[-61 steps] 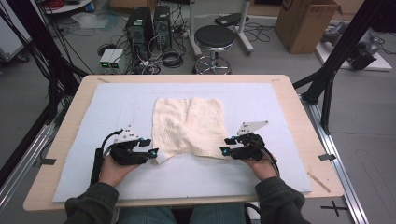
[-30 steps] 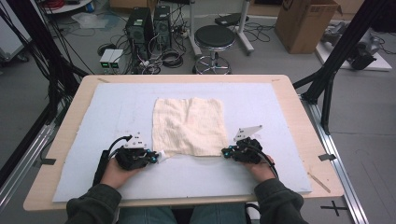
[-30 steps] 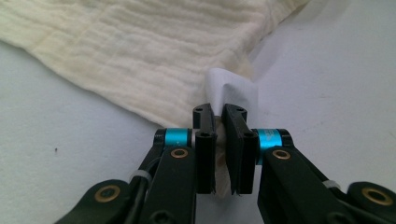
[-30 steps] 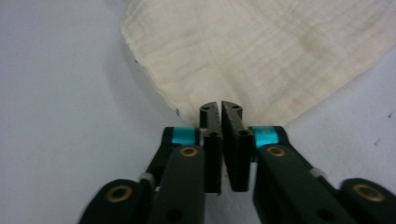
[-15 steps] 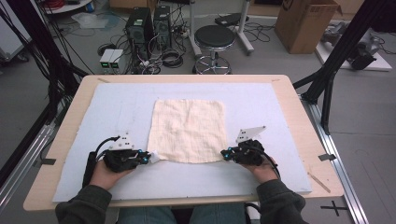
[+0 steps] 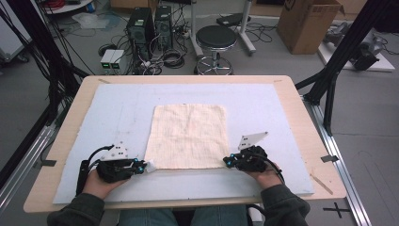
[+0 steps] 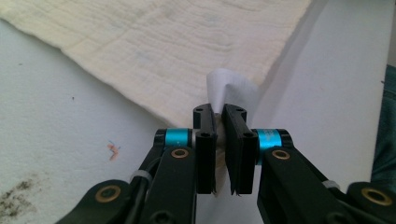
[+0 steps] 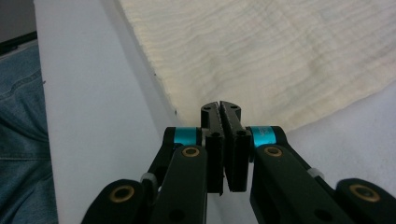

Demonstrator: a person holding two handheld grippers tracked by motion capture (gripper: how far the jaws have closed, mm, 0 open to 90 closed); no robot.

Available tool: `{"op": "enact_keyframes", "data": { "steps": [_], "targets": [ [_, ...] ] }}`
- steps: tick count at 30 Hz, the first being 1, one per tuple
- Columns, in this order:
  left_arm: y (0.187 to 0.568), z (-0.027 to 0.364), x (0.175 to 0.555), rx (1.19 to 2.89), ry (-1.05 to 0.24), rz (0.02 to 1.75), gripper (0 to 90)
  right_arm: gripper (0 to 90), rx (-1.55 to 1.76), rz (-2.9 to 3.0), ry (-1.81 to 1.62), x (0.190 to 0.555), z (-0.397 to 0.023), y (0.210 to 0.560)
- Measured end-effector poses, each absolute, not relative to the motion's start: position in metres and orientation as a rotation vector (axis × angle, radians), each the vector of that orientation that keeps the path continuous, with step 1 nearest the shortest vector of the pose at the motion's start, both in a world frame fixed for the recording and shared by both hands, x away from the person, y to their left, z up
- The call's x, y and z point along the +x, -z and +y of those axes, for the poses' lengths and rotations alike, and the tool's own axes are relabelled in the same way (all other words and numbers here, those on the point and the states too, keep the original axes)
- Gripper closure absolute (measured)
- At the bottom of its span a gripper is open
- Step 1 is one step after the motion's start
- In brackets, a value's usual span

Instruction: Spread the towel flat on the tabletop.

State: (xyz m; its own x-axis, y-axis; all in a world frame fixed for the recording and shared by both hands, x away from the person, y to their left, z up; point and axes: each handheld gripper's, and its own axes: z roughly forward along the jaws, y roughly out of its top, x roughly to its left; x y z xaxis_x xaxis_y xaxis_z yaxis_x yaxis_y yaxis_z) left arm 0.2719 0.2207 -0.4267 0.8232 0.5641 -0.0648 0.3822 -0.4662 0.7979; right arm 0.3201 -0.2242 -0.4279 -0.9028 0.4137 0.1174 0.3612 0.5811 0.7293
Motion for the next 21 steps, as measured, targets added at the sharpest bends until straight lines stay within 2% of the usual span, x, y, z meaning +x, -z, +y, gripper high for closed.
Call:
{"op": "enact_keyframes", "data": {
  "steps": [8, 21],
  "targets": [
    [0.427, 0.220, 0.256, 2.092, -0.317, 0.695, 81.9, 88.1, 0.659, 2.754, -1.231, 0.310, -0.224, 0.429],
    [0.429, 0.214, 0.243, 2.114, -0.308, 0.687, 81.9, 87.8, 0.652, 2.778, -1.223, 0.300, -0.228, 0.431]
  ]
}}
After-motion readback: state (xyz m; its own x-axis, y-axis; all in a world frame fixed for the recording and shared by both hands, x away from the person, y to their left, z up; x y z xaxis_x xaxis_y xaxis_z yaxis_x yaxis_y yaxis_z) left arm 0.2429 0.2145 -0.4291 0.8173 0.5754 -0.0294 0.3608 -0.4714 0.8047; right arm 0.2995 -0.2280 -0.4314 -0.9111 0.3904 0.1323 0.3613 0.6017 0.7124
